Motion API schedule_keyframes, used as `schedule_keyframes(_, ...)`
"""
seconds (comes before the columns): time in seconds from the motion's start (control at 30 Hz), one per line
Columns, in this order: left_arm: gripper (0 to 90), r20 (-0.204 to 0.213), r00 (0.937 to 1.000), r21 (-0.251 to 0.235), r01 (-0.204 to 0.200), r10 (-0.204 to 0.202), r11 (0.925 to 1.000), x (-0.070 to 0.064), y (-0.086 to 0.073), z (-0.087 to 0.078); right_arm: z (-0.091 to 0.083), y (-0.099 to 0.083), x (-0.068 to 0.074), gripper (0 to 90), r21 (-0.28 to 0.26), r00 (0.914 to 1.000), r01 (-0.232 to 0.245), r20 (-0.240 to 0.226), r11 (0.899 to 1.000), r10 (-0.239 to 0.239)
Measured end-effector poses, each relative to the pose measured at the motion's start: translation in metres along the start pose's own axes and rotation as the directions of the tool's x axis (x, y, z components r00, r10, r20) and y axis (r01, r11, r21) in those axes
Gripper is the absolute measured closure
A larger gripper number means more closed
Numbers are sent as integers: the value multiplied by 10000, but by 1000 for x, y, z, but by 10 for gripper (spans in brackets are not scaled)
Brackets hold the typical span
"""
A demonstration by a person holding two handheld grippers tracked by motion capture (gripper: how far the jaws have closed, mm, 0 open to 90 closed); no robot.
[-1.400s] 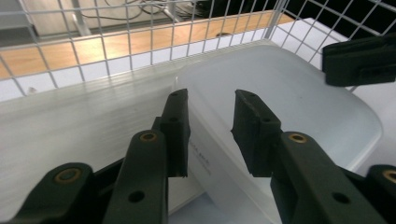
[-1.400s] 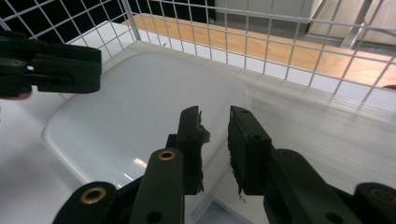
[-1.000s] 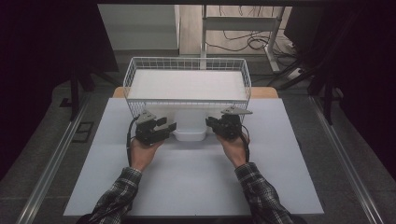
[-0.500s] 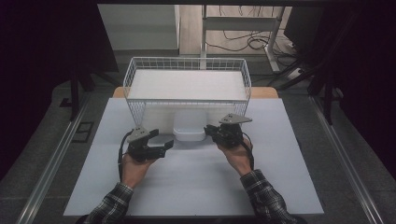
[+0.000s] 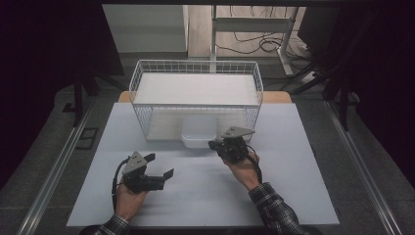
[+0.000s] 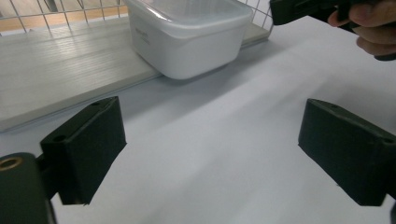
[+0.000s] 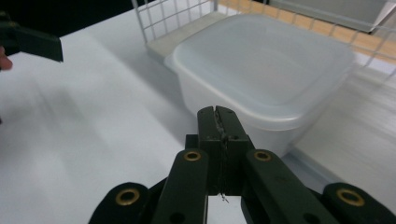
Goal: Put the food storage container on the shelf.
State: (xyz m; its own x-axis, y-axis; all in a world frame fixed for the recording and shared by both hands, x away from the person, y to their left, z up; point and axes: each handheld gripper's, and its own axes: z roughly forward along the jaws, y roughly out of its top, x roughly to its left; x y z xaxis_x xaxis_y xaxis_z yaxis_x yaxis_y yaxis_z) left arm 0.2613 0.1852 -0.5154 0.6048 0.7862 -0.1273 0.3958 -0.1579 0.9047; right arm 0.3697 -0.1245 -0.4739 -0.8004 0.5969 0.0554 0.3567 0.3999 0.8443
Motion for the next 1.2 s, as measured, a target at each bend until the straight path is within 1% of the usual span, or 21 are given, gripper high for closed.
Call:
schedule_keyframes(0.1, 51, -53, 9998, -3, -182, 182, 9998, -3, -4, -6, 7, -3, 5, 888, 194, 9997, 227, -105, 9996, -225)
schedule_keyframes(0.23, 43, -51, 9998, 58, -208, 208, 9998, -6, -10, -15, 16, -5, 9, 887, 382, 9991, 391, -160, 9985, -385)
schedule_keyframes(0.3, 41, -47, 9998, 96, -205, 206, 9997, -8, -12, -18, 22, -7, 10, 887, 519, 9985, 543, -122, 9972, -537)
schedule_keyframes(0.4, 40, -95, 9994, 200, -338, 339, 9992, -9, -15, -21, 29, -8, 10, 887, 570, 9986, 529, -106, 9970, -524)
schedule_keyframes(0.57, 39, -132, 9988, 303, -461, 465, 9985, -11, -16, -21, 38, -5, 10, 887, 607, 9984, 563, -79, 9966, -559)
schedule_keyframes(0.73, 39, -173, 9985, 412, -511, 518, 9978, -12, -17, -20, 44, -1, 5, 888, 499, 9995, 331, -10, 9982, -331)
schedule_keyframes(0.87, 39, -144, 9987, 446, -492, 499, 9978, -12, -17, -19, 47, 1, 2, 888, 449, 9993, 358, 43, 9983, -361)
schedule_keyframes(0.97, 39, -142, 9988, 433, -468, 475, 9980, -11, -17, -19, 51, 2, 1, 888, 483, 9997, 237, 79, 9986, -241)
schedule_keyframes(1.07, 39, -91, 9992, 381, -385, 388, 9985, -10, -17, -20, 54, 3, -2, 888, 501, 9996, 197, 171, 9985, -206)
schedule_keyframes(1.17, 38, 58, 9997, 258, -243, 241, 9994, -9, -17, -20, 57, 5, -5, 888, 468, 9999, -6, 122, 9989, 0)
schedule_keyframes(1.2, 38, 97, 9998, 222, -197, 195, 9996, -8, -17, -21, 58, 6, -6, 888, 467, 9999, 0, 128, 9989, -6)
